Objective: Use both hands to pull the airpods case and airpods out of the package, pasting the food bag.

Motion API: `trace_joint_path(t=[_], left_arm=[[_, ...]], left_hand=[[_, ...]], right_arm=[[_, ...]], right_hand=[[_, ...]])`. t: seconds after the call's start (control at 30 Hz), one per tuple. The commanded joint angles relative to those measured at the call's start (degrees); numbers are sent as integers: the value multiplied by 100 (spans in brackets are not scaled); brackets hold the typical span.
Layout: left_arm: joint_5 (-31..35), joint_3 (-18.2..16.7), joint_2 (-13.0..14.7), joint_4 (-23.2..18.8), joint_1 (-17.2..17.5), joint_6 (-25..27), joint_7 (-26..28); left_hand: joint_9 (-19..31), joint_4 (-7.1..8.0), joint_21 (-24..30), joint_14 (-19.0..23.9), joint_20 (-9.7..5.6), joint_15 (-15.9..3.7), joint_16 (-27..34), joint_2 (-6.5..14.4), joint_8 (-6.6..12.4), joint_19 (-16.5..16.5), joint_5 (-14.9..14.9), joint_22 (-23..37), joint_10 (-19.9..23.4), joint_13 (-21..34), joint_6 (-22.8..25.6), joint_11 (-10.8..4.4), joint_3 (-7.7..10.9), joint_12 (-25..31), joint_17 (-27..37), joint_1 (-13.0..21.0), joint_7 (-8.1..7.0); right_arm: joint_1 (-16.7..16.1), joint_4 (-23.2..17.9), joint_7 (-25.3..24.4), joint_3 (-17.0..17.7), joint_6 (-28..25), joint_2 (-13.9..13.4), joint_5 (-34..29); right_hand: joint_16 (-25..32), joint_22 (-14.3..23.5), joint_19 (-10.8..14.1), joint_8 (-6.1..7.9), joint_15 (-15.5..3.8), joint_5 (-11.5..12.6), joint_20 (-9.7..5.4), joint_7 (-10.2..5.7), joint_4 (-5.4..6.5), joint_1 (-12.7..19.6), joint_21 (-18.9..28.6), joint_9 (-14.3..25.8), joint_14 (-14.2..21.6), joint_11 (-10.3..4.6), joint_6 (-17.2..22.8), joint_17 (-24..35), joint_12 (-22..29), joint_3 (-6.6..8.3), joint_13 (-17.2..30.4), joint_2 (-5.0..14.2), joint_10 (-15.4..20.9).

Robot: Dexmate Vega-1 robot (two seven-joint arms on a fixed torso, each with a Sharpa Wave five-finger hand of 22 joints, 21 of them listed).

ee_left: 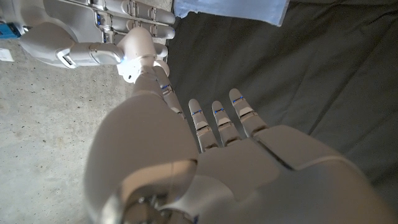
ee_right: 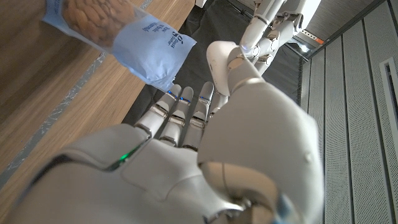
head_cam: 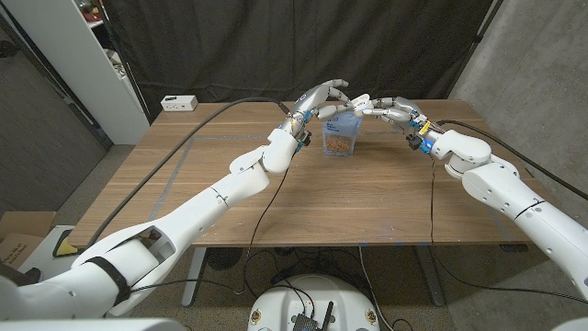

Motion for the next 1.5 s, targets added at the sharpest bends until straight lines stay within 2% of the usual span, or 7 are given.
trace_joint_path(t=[0.03, 0.33, 0.67, 0.73, 0.77, 0.9, 1.5], left_arm=[[-468, -118, -77, 196, 18, -444, -22], [-619, -231, -50, 139, 67, -581, -64], [-353, -249, 77, -95, 129, -385, -54], [-211, -211, 115, -127, 119, -317, -50], [-131, -187, 132, -144, 111, -277, -48], [69, -113, 185, -224, 82, -87, -136], [30, -17, 143, -127, 8, 67, -296]], left_hand=[[57, -24, 33, 63, 17, -347, 40, 5, 51, 62, 40, 20, 59, -3, 0, 26, 26, 43, 19, 81, 20], [127, -8, 53, 97, 3, -371, 55, 12, 79, 94, 44, 25, 76, -4, -31, -1, 35, 45, 28, 88, 31], [208, 19, 74, 117, -59, -415, 60, -11, 145, 122, 30, 30, 114, -5, 18, -14, 28, 54, 35, 69, -15], [290, 108, 79, 98, -79, -419, 47, -126, 26, 115, -38, 30, 64, -8, -379, 32, -83, 29, 33, -114, 2], [291, 130, 79, 91, -95, -420, 41, -178, -69, 108, -62, 30, 44, -10, -599, 38, -129, 18, 31, -176, -125], [240, 183, 74, 27, -56, -353, 12, -261, -290, 82, -86, 29, -91, -11, -1036, 96, -226, -36, 29, -305, -333], [170, 184, 61, -47, 4, -279, -11, -273, -330, 37, -26, 27, -145, -9, -1037, 100, -278, -52, 30, -305, -512]], right_arm=[[22, 16, -56, -30, 12, -6, -109], [79, 35, -121, -81, -20, 4, -216], [84, 28, -193, -94, 20, 9, -316], [77, 19, -200, -92, 37, 4, -333], [73, 14, -203, -90, 38, 3, -333], [66, 14, -187, -92, 43, 8, -321], [-94, -114, -273, -28, 170, -10, -341]], right_hand=[[23, 2, -31, 411, -378, 9, -31, -26, 38, 7, -6, 2772, -53, -22, -45, 23, -22, -4, 17, 89, -51], [49, 3, -40, 384, -408, 28, -51, -78, 64, -15, 0, 2785, -61, -62, -80, 45, -33, -25, 27, 130, -71], [75, 3, -41, 366, -427, 36, -52, -106, 80, -32, 6, 2778, -53, -80, -72, 62, -28, -44, 34, 152, -48], [78, 3, -40, 363, -420, 38, -49, -102, 78, -32, 8, 2776, -55, -80, -68, 63, -27, -48, 35, 150, -46], [79, 3, -41, 362, -423, 39, -51, -102, 77, -31, 8, 2782, -58, -79, -72, 65, -30, -51, 35, 150, -50], [87, 4, -45, 348, -414, 44, -53, -95, 74, -27, 9, 2774, -61, -67, -73, 70, -32, -58, 35, 154, -47], [105, 4, -47, 330, -397, 59, -56, -48, 49, 5, 18, 2785, -84, -6, -46, 73, -60, -82, 25, 150, -64]])
